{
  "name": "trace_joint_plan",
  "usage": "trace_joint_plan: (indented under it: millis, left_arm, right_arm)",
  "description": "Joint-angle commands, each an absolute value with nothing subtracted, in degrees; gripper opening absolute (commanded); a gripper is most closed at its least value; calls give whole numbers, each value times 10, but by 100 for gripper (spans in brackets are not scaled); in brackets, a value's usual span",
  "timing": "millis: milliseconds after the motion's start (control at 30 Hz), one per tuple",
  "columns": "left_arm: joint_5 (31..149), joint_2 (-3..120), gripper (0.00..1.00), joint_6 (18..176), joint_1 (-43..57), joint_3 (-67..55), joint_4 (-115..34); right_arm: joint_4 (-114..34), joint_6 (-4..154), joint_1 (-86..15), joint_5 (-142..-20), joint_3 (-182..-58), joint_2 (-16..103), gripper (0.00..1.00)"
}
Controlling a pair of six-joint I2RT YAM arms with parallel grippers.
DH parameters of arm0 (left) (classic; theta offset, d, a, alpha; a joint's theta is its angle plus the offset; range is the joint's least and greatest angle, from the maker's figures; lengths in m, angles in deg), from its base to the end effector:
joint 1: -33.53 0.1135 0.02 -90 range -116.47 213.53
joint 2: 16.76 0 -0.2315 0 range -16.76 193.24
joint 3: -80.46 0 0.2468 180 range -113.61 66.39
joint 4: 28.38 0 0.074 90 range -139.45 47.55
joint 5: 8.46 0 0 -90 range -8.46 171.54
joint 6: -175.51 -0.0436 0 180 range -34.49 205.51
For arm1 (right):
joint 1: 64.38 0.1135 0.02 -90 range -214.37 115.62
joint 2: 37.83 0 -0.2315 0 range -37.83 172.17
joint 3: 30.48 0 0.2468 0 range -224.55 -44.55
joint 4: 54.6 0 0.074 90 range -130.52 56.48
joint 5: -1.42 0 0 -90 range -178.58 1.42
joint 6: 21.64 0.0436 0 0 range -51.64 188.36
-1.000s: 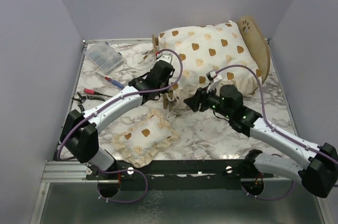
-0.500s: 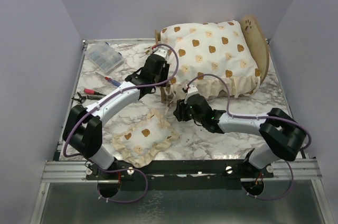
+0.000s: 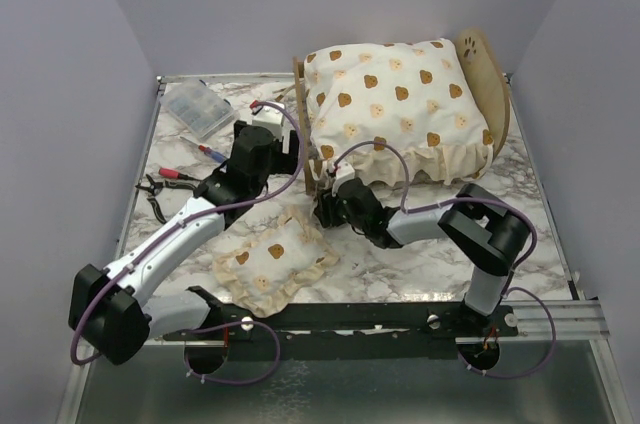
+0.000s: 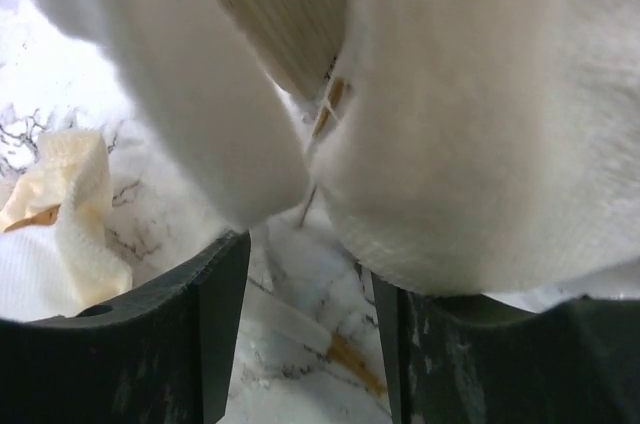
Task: Set up the pet bed
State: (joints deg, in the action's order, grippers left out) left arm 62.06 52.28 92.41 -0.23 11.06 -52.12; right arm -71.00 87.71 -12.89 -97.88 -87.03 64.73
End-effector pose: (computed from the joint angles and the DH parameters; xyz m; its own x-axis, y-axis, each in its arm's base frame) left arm 0.2489 -0.1489 0.2856 -0.3599 0.1043 -0.9271 0.2278 0.9735 0.0211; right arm 0.2194 0.2644 0.1041 -0.5171 -0.1248 -0.8468 -0.5441 0.8116 0.2127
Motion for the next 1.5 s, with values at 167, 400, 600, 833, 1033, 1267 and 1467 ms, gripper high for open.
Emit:
trace_joint_plan:
  millis: [167,400,600,833,1033,1267,1467]
  left_arm:
    - [517,463,89,898,0,182,-457]
    - [488,461,89,881,0,185,-455]
    - [494,458,89,877,0,185,-453]
    - [524,458,89,886,0,184,-455]
    - [588,481,89,921,0,156,-502]
    - [711,496,88,982,0,144,-562]
    - [787,517,85,1059,-10,182,-562]
  right_arm:
    - [-725,810,-99,-1027,-925,724,58]
    - [-674,830,-87,-1101,-922,750,34]
    - [-603,860,-87,-1098,-920,697,1]
    - [-400,922,-87,-1010,-972,610,1]
    - [-287,994,-87,-951,-948,524,1]
    - [-266,1028,-91,-920,-889,453,1]
    - [-280,1043,-104,-896,-855,433,1]
